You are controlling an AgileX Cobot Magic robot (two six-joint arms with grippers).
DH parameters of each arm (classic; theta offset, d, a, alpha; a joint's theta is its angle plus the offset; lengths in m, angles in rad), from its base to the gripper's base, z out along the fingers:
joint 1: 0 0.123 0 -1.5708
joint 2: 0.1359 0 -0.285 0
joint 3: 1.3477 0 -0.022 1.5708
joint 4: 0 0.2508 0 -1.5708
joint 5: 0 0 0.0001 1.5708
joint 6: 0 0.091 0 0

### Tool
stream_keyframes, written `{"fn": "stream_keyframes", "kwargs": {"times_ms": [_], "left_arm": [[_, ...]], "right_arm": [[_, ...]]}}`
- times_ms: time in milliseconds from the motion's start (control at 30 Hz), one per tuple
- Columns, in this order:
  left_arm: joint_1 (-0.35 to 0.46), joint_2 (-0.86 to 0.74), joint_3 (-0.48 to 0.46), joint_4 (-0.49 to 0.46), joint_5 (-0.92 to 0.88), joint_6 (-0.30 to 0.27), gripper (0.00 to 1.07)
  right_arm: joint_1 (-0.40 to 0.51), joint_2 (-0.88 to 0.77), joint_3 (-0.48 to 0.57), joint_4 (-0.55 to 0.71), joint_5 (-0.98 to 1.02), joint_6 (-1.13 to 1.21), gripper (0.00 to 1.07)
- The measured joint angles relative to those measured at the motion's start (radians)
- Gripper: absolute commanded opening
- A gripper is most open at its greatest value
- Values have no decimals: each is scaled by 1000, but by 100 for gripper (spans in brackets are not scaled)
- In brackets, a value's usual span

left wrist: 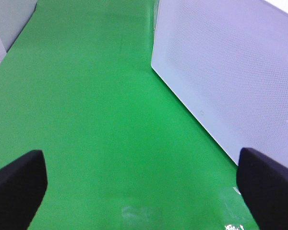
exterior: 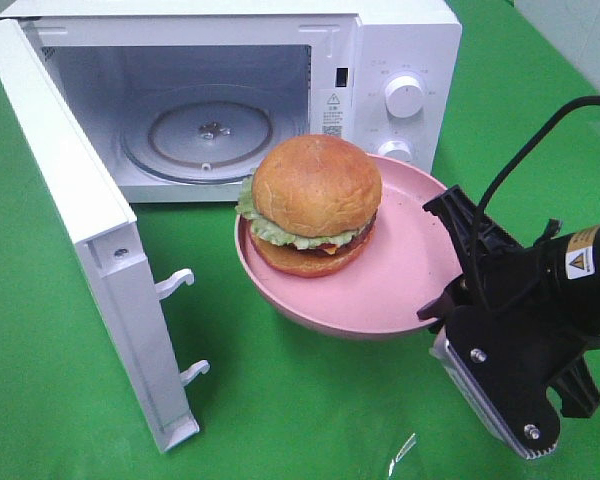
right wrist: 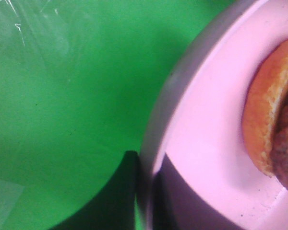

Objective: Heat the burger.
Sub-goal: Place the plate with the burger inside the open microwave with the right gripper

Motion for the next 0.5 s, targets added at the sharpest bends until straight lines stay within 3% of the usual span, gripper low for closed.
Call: {"fn": "stream_keyframes", "kwargs": {"times_ms": [500], "left_arm": [[0,0,0,0,0,0,100]], "right_arm": [[0,96,-134,-4,69,5,0]]}}
